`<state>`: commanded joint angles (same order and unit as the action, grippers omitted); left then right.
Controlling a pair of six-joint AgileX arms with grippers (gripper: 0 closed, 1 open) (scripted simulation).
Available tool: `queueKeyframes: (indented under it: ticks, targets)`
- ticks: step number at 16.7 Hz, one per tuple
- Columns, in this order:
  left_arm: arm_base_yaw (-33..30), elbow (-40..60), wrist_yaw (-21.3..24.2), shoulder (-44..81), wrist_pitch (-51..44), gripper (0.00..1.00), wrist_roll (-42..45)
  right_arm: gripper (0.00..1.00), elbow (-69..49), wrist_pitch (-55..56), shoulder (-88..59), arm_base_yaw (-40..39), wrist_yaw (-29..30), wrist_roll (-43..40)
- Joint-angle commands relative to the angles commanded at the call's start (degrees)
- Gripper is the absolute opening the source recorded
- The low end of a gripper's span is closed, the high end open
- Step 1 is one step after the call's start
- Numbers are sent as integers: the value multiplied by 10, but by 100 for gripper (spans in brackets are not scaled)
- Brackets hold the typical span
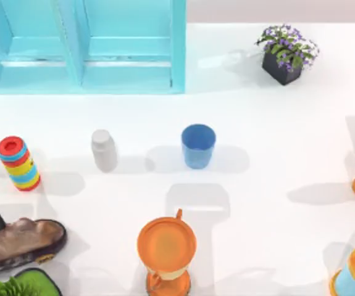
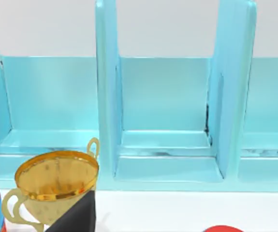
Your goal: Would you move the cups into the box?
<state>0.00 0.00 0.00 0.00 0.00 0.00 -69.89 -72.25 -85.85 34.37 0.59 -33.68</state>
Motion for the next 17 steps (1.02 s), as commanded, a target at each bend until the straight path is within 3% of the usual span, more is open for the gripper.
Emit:
queueKeyframes:
  ticks: [6,13,17]
  targets:
    - [0,0,0,0,0,100,0,100,-157,-148,-5,1,-1,-2]
    - [0,0,0,0,0,100,0,100,-172,-158,-7,-7,0,5]
    - [0,0,0,0,0,100,0,100,-228,-158,-63,-92,10,86]
